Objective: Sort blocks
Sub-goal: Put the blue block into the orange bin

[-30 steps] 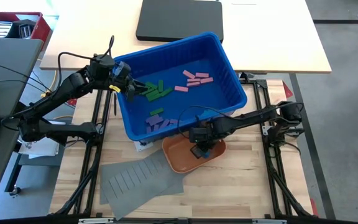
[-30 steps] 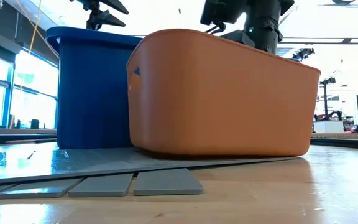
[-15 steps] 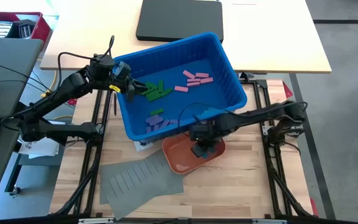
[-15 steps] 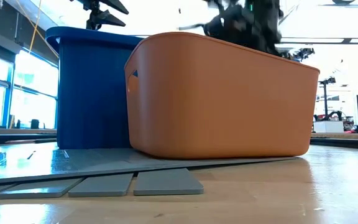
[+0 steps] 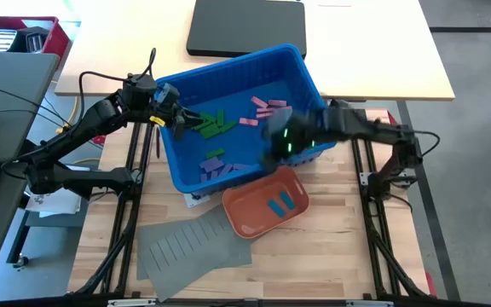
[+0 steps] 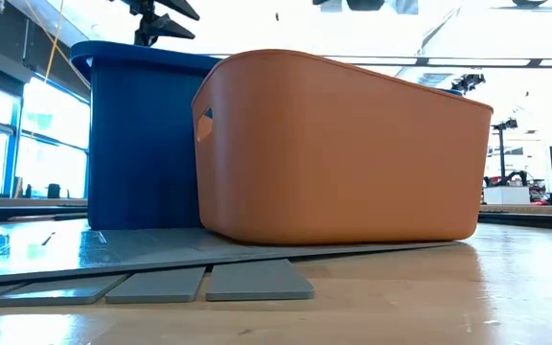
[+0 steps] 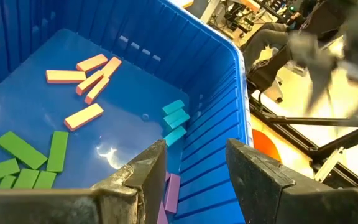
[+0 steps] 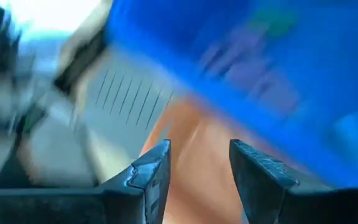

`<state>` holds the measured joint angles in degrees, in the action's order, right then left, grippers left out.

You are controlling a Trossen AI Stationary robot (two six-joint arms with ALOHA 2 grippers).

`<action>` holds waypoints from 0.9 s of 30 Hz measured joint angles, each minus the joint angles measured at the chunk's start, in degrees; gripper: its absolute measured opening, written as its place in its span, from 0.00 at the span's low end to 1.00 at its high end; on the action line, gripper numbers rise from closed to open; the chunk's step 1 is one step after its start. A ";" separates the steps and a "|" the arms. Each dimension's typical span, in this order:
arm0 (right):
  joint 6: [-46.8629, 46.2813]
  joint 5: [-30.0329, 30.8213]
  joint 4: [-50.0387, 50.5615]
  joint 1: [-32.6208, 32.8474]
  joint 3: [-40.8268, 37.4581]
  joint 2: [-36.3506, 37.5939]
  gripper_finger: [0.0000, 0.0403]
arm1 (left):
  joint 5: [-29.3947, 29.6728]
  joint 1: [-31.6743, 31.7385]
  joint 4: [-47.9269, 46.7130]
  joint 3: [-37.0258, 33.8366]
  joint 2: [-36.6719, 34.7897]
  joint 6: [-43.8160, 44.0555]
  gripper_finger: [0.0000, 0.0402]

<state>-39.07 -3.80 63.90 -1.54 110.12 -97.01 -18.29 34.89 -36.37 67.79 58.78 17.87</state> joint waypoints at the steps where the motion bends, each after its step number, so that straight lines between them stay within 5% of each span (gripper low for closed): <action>1: -0.69 2.87 -0.05 -1.80 1.52 0.00 0.39 | 0.01 0.01 0.01 0.00 0.00 0.01 0.39; 7: 6.20 5.78 -3.47 -14.36 3.77 -0.82 0.39 | 0.01 0.02 0.03 0.00 0.00 0.02 0.39; 12: 13.25 1.42 -2.18 -22.45 3.76 -6.00 0.42 | 0.03 0.00 -0.02 0.00 0.00 0.71 0.39; 20: 17.30 -1.24 9.79 -26.66 3.70 -18.42 0.58 | 0.59 0.00 0.04 0.00 0.02 3.87 0.39; 27: 18.52 0.37 19.85 -26.56 3.68 -27.91 0.60 | 0.88 0.00 0.26 0.00 0.02 4.61 0.39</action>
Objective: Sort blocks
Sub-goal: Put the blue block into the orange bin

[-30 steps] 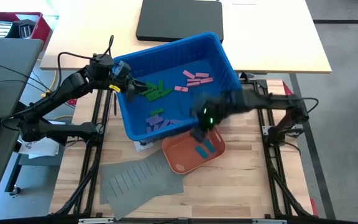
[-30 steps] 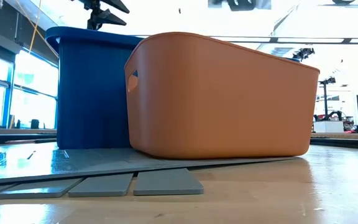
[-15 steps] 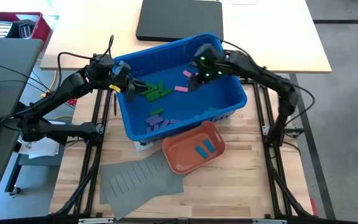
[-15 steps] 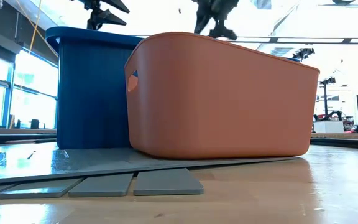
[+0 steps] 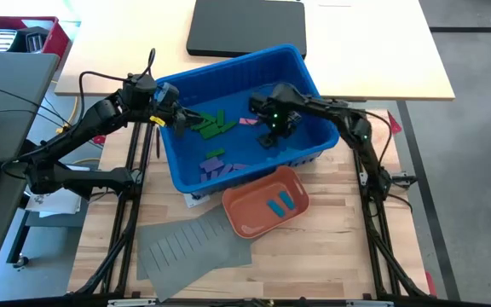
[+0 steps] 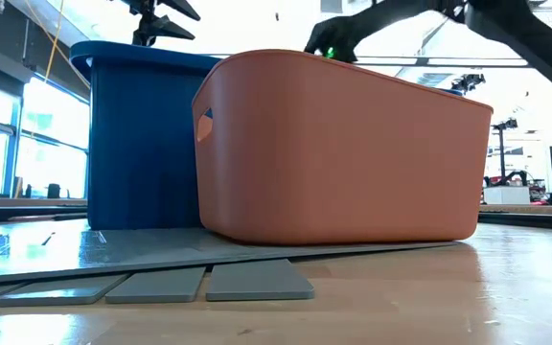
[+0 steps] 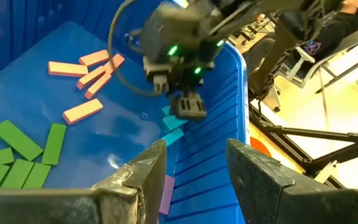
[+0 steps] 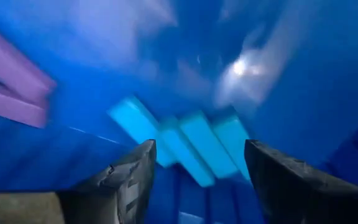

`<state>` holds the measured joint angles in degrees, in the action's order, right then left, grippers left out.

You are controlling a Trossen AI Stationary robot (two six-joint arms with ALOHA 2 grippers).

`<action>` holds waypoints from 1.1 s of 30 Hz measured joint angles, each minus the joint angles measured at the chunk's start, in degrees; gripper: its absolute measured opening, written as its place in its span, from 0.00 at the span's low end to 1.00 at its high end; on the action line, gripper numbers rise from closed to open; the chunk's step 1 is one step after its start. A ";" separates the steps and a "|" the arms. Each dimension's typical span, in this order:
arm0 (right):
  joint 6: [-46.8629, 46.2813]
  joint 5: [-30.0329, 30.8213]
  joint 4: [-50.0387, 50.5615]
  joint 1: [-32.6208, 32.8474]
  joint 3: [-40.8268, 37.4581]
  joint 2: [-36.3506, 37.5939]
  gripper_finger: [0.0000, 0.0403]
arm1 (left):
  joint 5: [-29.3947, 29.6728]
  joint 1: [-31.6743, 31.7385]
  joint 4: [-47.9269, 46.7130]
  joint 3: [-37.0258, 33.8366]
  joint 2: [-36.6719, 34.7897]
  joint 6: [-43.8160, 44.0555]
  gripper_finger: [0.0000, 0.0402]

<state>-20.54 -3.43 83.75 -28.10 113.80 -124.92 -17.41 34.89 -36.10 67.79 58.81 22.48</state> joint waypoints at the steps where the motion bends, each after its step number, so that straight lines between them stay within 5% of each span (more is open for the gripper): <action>1: 0.41 0.36 1.48 -0.04 0.00 -1.12 0.60 | 0.00 0.00 -0.01 0.00 0.00 0.00 0.39; 7: 4.97 1.71 5.32 -0.08 -2.47 -4.64 0.60 | 0.07 0.00 -0.01 0.00 0.00 1.28 0.39; 21: 6.72 -0.85 -3.68 -0.19 -14.45 -4.11 0.56 | 0.07 0.01 -0.04 0.00 0.00 1.40 0.39; 33: 7.66 -1.67 -6.89 -0.09 -16.28 -4.01 0.12 | 0.05 0.02 -0.04 0.00 0.00 2.82 0.39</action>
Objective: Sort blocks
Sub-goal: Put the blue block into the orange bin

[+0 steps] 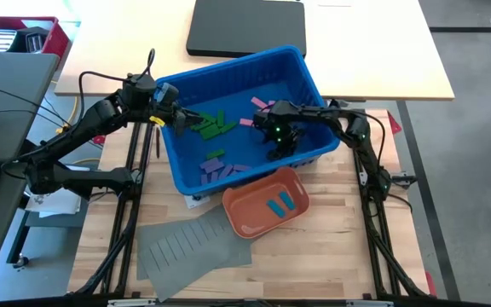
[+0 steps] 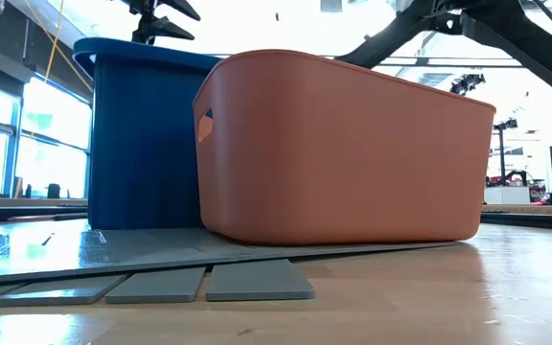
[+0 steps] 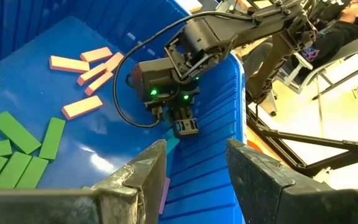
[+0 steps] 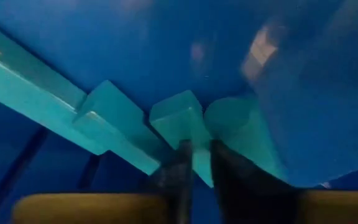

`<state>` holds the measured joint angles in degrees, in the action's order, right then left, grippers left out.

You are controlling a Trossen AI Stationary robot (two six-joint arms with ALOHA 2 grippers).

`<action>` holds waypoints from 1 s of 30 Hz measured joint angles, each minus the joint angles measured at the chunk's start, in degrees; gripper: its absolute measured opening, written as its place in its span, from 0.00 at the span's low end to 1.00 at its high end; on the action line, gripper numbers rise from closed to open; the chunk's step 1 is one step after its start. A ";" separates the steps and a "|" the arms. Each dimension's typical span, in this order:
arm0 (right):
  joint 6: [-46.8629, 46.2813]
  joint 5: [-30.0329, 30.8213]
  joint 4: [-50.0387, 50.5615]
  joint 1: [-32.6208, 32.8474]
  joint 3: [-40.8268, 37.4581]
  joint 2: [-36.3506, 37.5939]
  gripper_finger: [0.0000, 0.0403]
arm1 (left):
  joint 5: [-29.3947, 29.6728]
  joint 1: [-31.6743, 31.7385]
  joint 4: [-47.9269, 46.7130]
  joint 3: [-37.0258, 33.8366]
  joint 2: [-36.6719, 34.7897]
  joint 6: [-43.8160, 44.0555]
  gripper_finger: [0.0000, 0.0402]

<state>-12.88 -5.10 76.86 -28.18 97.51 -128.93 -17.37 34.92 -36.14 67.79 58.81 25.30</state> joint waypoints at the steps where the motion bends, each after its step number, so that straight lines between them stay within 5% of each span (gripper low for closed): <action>1: 0.06 0.08 -0.10 0.02 -0.04 0.24 0.07 | 0.00 0.00 0.02 0.00 0.00 0.00 0.39; 14: -2.22 3.32 -3.57 -1.34 -0.22 11.54 0.00 | 0.96 -0.02 0.04 0.00 0.00 -0.49 0.39; 30: -4.34 -3.78 -9.43 -7.19 -0.09 22.97 0.00 | 1.14 0.00 0.05 0.00 0.00 -1.95 0.39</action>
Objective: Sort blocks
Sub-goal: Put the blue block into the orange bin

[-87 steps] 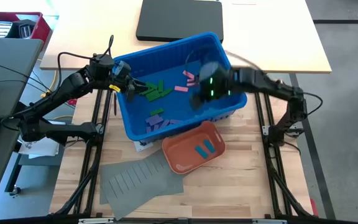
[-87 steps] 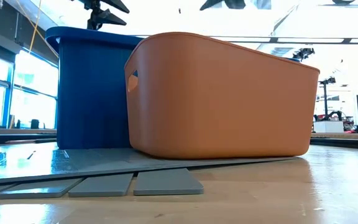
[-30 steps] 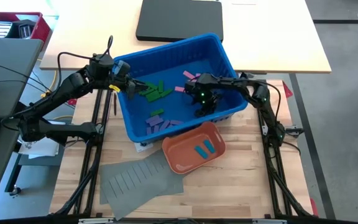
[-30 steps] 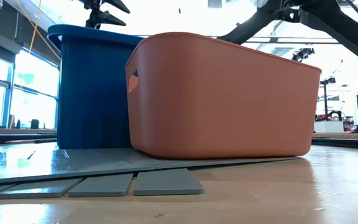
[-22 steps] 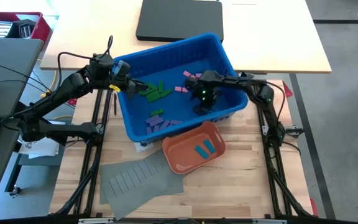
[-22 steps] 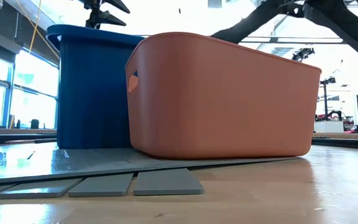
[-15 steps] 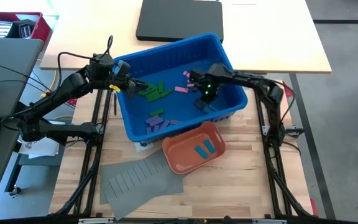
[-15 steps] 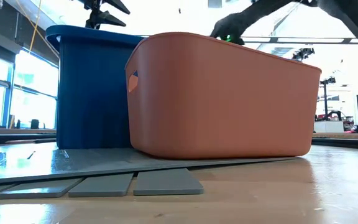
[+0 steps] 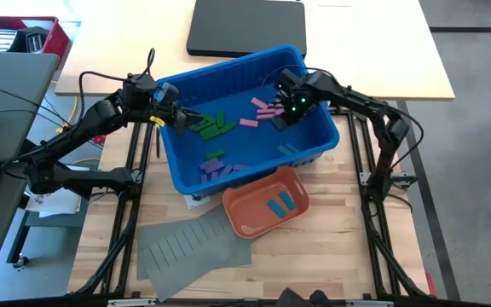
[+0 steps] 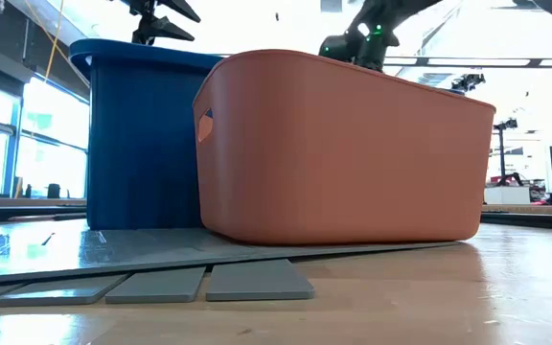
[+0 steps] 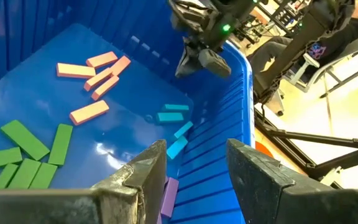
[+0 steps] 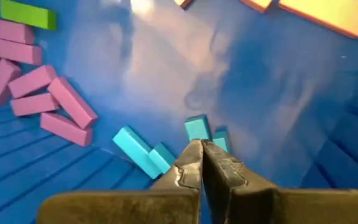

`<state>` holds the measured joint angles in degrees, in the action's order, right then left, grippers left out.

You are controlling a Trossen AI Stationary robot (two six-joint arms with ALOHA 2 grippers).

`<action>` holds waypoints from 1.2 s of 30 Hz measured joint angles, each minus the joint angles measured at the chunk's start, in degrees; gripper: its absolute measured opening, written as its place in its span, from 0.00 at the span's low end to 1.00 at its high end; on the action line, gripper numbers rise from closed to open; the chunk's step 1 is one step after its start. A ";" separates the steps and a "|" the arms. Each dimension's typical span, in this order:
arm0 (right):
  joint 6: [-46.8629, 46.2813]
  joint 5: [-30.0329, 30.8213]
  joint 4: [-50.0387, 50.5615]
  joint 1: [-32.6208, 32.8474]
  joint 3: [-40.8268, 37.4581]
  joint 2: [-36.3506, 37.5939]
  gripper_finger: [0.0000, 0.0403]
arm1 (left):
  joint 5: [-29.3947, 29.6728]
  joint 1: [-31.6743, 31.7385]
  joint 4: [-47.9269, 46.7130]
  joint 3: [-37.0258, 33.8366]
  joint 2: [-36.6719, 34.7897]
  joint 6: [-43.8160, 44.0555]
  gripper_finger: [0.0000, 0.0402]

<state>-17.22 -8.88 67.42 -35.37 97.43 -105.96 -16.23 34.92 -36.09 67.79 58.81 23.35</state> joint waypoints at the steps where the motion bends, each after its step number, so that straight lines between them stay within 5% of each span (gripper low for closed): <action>1: 0.18 -0.91 -0.07 -0.10 0.00 -0.44 0.00 | 0.00 0.00 0.01 0.00 0.00 0.00 0.39; 6: 0.50 -2.63 3.71 1.04 0.00 -4.30 0.11 | 0.00 -0.01 0.00 0.00 0.00 0.01 0.39; 20: 5.74 0.79 4.45 6.71 0.00 -12.96 0.73 | 0.64 -0.02 -0.02 0.00 0.00 0.50 0.39; 36: 7.20 5.38 1.18 7.28 0.26 -21.68 0.71 | 1.50 -0.02 -0.11 0.00 0.02 0.50 0.39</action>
<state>-10.02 -3.50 68.60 -28.09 97.69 -127.64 -14.73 34.89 -36.20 67.79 58.83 23.86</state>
